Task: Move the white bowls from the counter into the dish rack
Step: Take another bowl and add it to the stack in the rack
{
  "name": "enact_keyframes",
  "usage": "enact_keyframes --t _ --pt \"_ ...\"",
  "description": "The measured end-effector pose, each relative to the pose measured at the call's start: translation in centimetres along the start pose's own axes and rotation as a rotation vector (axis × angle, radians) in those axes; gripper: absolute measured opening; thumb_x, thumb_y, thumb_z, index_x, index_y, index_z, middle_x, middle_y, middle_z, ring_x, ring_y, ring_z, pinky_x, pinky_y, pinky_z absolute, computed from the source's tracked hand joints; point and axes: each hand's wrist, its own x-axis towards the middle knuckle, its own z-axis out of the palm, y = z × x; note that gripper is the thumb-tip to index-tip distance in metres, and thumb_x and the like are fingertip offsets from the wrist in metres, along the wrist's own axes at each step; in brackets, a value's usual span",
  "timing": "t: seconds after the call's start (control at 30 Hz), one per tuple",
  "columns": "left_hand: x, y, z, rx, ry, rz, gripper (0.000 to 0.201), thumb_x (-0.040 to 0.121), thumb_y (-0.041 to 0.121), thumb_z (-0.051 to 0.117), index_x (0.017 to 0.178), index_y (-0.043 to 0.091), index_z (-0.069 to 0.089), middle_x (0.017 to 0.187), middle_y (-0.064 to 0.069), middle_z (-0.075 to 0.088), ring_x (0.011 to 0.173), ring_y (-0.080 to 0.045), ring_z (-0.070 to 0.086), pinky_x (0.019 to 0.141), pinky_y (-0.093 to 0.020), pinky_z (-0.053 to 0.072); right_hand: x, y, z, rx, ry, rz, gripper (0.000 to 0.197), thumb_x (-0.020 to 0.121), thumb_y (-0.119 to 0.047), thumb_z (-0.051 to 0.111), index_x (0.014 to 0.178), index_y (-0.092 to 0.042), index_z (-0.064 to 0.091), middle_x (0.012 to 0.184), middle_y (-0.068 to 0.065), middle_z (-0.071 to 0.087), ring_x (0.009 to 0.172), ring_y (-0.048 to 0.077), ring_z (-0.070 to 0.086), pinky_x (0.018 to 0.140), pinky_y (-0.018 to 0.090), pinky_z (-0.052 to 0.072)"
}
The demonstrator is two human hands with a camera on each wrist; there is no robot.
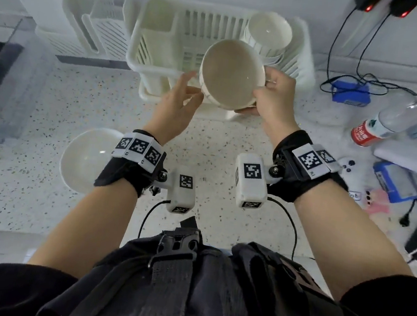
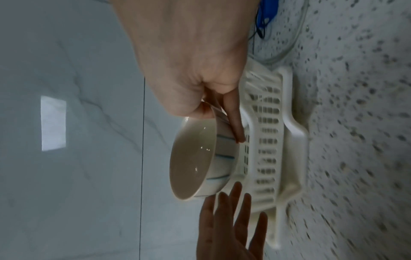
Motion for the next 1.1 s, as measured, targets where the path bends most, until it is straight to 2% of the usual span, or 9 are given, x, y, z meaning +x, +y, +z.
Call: enact_keyframes --t 0.17,0.3,0.43,0.5,0.57,0.67,0.8,0.97,1.1 --pt "5.0 0.8 3.8 0.136 -0.079 0.036 0.04 0.092 0.023 0.05 0.131 0.015 0.044 0.126 -0.006 0.061 0.119 -0.019 0.054 0.101 -0.044 0.045 3.9 -0.4 -3.5 0.022 0.044 -0.007 0.046 0.081 0.016 0.038 0.112 -0.009 0.061 0.096 -0.002 0.059 0.087 0.025 0.065 0.056 0.043 0.063" --pt "8.7 1.3 6.4 0.254 -0.161 0.042 0.041 0.092 0.021 0.052 0.131 0.012 0.047 0.132 -0.006 0.056 0.122 -0.02 0.052 0.104 -0.034 0.041 7.5 -1.3 -5.4 0.042 0.062 -0.039 0.041 0.081 0.017 0.037 0.097 -0.015 0.057 0.084 -0.005 0.058 0.091 0.031 0.065 0.064 0.048 0.062" --pt "11.6 1.4 7.8 0.293 -0.186 -0.009 0.042 0.092 0.022 0.052 0.133 0.012 0.046 0.137 -0.006 0.052 0.125 -0.022 0.049 0.104 -0.03 0.035 11.5 -2.1 -5.8 0.091 0.079 -0.011 0.04 0.084 0.017 0.039 0.118 0.007 0.055 0.082 -0.008 0.053 0.089 0.031 0.064 0.061 0.046 0.063" --pt "12.6 1.3 8.3 0.305 -0.2 -0.024 0.044 0.093 0.025 0.052 0.135 0.013 0.044 0.139 -0.006 0.05 0.127 -0.021 0.047 0.103 -0.028 0.032 13.3 -2.3 -5.5 0.102 0.103 -0.016 0.04 0.084 0.015 0.041 0.121 0.005 0.055 0.082 -0.011 0.053 0.09 0.031 0.064 0.064 0.046 0.063" --pt "13.3 1.1 8.7 0.315 -0.208 -0.035 0.049 0.093 0.028 0.051 0.138 0.014 0.039 0.141 -0.007 0.047 0.129 -0.022 0.044 0.106 -0.032 0.033 15.1 -2.2 -5.2 0.105 0.123 -0.017 0.041 0.084 0.015 0.043 0.12 0.003 0.056 0.08 -0.011 0.054 0.087 0.029 0.066 0.062 0.045 0.063" --pt "14.5 0.5 9.1 0.303 -0.211 -0.039 0.059 0.093 0.033 0.05 0.144 0.014 0.026 0.148 -0.009 0.038 0.134 -0.024 0.039 0.11 -0.042 0.036 17.3 -2.0 -4.8 0.093 0.149 -0.015 0.037 0.084 0.015 0.043 0.115 0.004 0.059 0.079 -0.008 0.056 0.069 0.013 0.063 0.058 0.042 0.063" --pt "16.1 -0.2 9.3 0.271 -0.18 -0.003 0.069 0.092 0.034 0.05 0.147 0.017 0.012 0.153 -0.01 0.026 0.131 -0.026 0.042 0.106 -0.049 0.041 19.8 -1.2 -4.3 -0.015 0.202 -0.062 0.029 0.084 0.012 0.046 0.107 0.007 0.062 0.073 -0.009 0.056 0.058 0.007 0.06 0.057 0.04 0.063" --pt "17.5 -0.8 9.8 0.235 -0.121 0.108 0.078 0.09 0.028 0.054 0.148 0.013 0.004 0.157 -0.011 0.015 0.139 -0.025 0.03 0.106 -0.049 0.042 21.5 -0.2 -3.9 -0.165 0.227 -0.109 0.023 0.082 0.009 0.05 0.099 0.008 0.065 0.082 0.011 0.062 0.054 0.012 0.063 0.052 0.039 0.062" --pt "17.8 -1.1 10.4 0.209 -0.093 0.135 0.08 0.09 0.025 0.055 0.148 0.007 0.002 0.156 -0.014 0.016 0.142 -0.025 0.027 0.108 -0.046 0.04 22.0 0.8 -3.7 -0.221 0.234 -0.157 0.02 0.077 0.004 0.051 0.088 0.014 0.065 0.081 0.025 0.069 0.061 0.029 0.07 0.048 0.044 0.06"
